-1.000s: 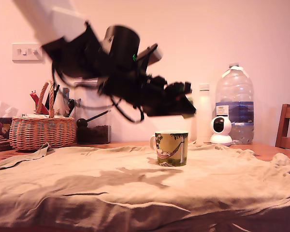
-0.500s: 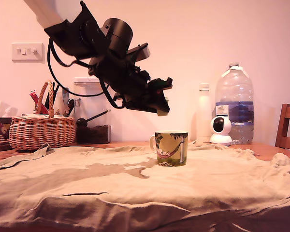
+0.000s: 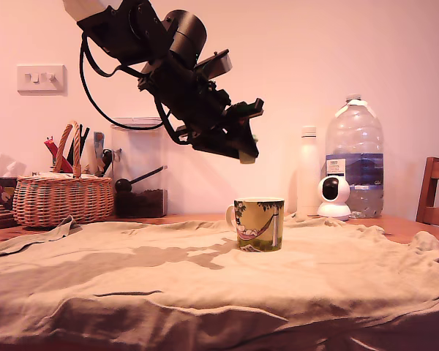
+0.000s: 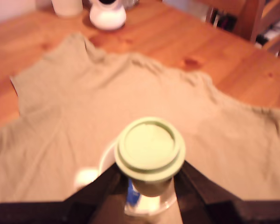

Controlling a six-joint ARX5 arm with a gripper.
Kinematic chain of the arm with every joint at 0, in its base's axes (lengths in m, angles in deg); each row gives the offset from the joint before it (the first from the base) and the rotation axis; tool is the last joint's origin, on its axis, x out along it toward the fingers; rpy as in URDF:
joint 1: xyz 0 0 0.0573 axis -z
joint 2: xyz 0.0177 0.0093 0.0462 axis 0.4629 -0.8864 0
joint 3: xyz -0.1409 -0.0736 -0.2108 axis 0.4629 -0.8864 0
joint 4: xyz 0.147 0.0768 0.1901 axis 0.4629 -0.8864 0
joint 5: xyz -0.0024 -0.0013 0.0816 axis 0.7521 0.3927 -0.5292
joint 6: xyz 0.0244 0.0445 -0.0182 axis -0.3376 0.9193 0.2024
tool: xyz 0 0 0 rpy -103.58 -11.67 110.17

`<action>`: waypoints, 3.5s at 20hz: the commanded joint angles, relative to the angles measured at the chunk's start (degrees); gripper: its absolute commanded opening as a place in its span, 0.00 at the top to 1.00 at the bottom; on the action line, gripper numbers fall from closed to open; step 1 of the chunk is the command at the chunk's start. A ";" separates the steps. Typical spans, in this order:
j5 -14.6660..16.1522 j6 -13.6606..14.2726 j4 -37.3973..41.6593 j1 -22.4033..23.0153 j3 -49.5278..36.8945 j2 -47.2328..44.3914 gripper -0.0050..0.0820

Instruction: Pick up the coffee capsules on the table and drop them inside the coffee cup

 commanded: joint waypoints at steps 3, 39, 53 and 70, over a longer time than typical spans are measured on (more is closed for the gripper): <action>0.83 0.46 -5.20 0.04 5.68 -5.79 0.72; -0.02 2.45 -14.56 0.17 21.16 -15.45 0.32; -1.31 5.40 -25.16 0.09 25.38 -1.27 0.97; -1.75 5.22 -14.75 -12.13 -5.86 23.80 0.97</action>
